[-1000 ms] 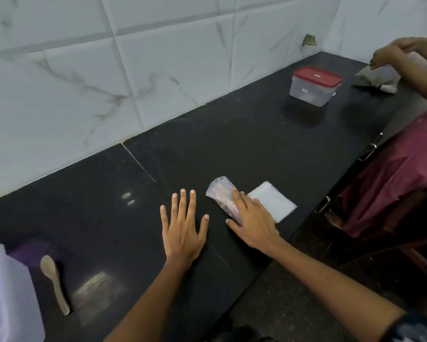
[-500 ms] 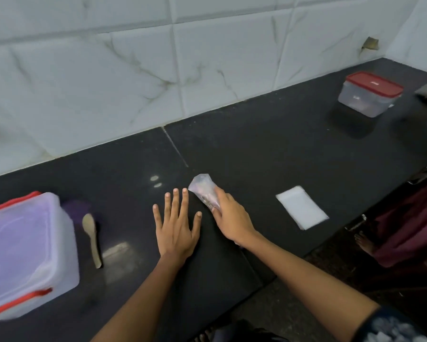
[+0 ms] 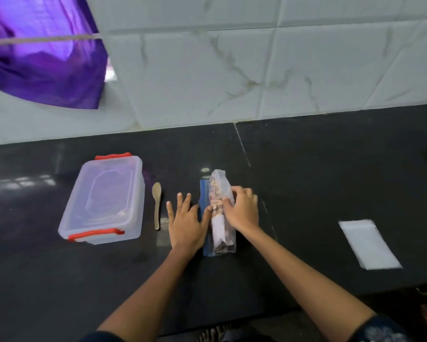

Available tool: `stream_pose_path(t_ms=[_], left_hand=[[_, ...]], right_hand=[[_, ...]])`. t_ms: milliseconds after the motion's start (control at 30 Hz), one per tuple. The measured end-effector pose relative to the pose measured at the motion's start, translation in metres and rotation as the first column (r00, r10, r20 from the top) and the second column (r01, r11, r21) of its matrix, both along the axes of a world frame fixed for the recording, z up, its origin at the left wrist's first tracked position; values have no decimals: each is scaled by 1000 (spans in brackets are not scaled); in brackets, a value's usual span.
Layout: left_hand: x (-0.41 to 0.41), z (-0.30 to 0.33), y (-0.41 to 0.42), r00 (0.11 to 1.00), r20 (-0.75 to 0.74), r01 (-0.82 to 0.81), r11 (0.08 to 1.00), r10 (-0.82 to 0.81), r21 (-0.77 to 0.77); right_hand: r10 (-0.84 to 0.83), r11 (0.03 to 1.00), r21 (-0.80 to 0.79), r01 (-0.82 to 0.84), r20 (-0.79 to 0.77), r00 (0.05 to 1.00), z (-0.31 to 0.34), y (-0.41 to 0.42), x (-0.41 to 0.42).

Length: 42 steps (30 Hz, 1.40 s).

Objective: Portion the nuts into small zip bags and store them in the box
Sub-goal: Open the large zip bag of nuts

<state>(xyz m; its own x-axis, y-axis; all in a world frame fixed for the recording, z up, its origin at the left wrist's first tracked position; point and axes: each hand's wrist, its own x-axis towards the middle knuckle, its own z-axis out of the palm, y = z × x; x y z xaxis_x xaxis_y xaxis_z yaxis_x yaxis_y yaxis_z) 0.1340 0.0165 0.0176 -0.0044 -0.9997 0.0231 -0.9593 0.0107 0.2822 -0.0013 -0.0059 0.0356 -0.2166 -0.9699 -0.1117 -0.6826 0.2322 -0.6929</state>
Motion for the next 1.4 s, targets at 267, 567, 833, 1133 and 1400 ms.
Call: stream_pose_path(t_ms=[267, 567, 833, 1133, 1400], left_hand=[[-10, 1, 4, 995, -31, -91, 995, 92, 30], [-20, 6, 0, 951, -96, -288, 955, 295, 77], [-38, 19, -6, 904, 5, -414, 875, 426, 252], [-26, 35, -14, 491, -715, -271, 867, 498, 418], [-16, 84, -10, 293, -819, -168, 869, 494, 464]], right_hand=[[196, 951, -200, -237, -204, 959, 14, 10, 0], [279, 960, 32, -279, -235, 931, 8, 23, -10], [-35, 969, -216, -122, -605, 795, 7, 37, -14], [254, 965, 36, -259, 111, 961, 20, 18, 4], [126, 976, 118, -184, 384, 915, 58, 2, 4]])
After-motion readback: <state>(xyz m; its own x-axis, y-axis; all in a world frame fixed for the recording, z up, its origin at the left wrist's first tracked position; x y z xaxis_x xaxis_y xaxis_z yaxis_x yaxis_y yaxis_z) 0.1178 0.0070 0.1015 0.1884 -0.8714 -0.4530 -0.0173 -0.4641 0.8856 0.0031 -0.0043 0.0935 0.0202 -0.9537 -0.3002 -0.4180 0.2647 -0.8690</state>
